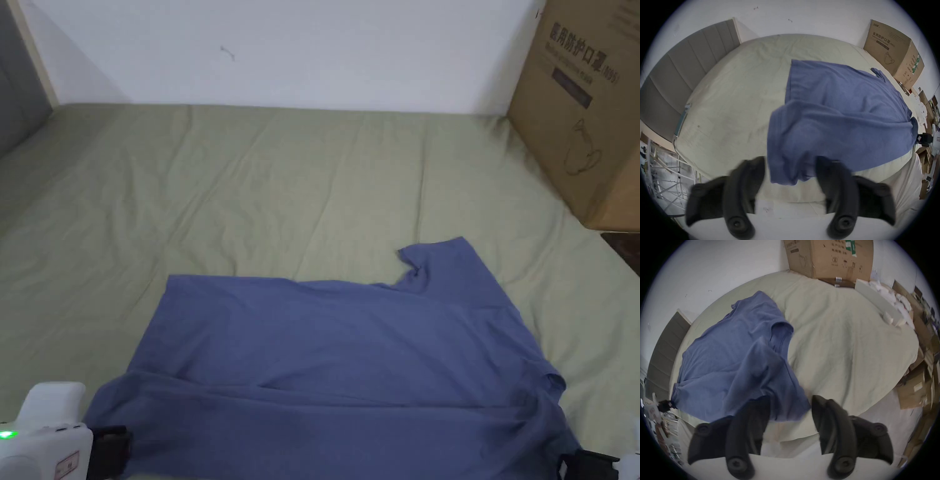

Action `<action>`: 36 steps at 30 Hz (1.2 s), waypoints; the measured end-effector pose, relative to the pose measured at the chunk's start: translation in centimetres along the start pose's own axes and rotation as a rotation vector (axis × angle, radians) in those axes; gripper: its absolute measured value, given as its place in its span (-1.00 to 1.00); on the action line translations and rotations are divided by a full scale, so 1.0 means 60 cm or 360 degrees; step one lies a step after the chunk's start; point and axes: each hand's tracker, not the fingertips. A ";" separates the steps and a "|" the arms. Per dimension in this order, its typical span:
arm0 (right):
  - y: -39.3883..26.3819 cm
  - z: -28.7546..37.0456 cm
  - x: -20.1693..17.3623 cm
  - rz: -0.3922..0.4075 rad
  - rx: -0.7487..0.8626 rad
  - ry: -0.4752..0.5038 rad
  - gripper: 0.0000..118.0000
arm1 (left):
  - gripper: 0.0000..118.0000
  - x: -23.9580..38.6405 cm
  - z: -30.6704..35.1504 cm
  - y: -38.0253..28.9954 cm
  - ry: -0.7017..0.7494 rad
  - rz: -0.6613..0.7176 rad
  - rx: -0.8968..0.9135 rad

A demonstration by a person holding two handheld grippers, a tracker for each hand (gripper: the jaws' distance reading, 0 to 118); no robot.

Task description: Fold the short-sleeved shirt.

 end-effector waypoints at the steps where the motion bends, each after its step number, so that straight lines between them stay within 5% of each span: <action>1: 0.005 0.012 -0.004 0.0031 0.0020 -0.0016 0.00 | 0.46 -0.001 0.014 0.006 -0.0034 0.0030 0.0036; 4: 0.022 0.041 -0.015 0.0129 0.0087 0.0024 -0.02 | 0.41 -0.002 0.040 0.029 -0.0139 0.0114 0.0137; 5: 0.026 0.047 -0.023 0.0179 0.0096 0.0031 -0.18 | 0.26 0.002 0.047 0.034 -0.0170 0.0117 0.0168; 6: 0.028 0.050 -0.033 0.0257 0.0112 0.0006 -0.44 | -0.02 0.007 0.051 0.039 -0.0179 0.0104 0.0192; 8: 0.030 0.040 -0.048 0.0351 0.0130 -0.0136 -0.90 | -0.97 0.022 0.040 0.046 -0.0174 0.0083 0.0197; 12: 0.027 0.013 -0.048 0.0199 0.0053 -0.0017 -1.00 | -1.00 0.055 0.020 0.043 -0.0163 0.0061 0.0141; 21: 0.119 0.006 -0.051 0.0142 0.0130 0.0101 -1.00 | -1.00 0.058 0.002 0.072 -0.0187 0.0068 0.0090; 22: 0.148 0.001 -0.050 0.0126 0.0148 0.0134 -0.96 | -1.00 0.056 0.002 0.079 -0.0194 0.0074 0.0095; 25: 0.248 -0.035 -0.053 0.0093 0.0148 0.0203 0.33 | -1.00 0.057 0.003 0.101 -0.0197 0.0086 0.0112; 31: 0.422 -0.184 -0.094 0.0218 0.0087 0.0113 0.39 | -1.00 0.056 -0.020 0.131 -0.0200 0.0147 0.0099; 36: 0.452 -0.301 -0.119 0.0253 -0.0124 0.0088 0.38 | -1.00 0.059 -0.038 0.134 -0.0178 0.0154 0.0046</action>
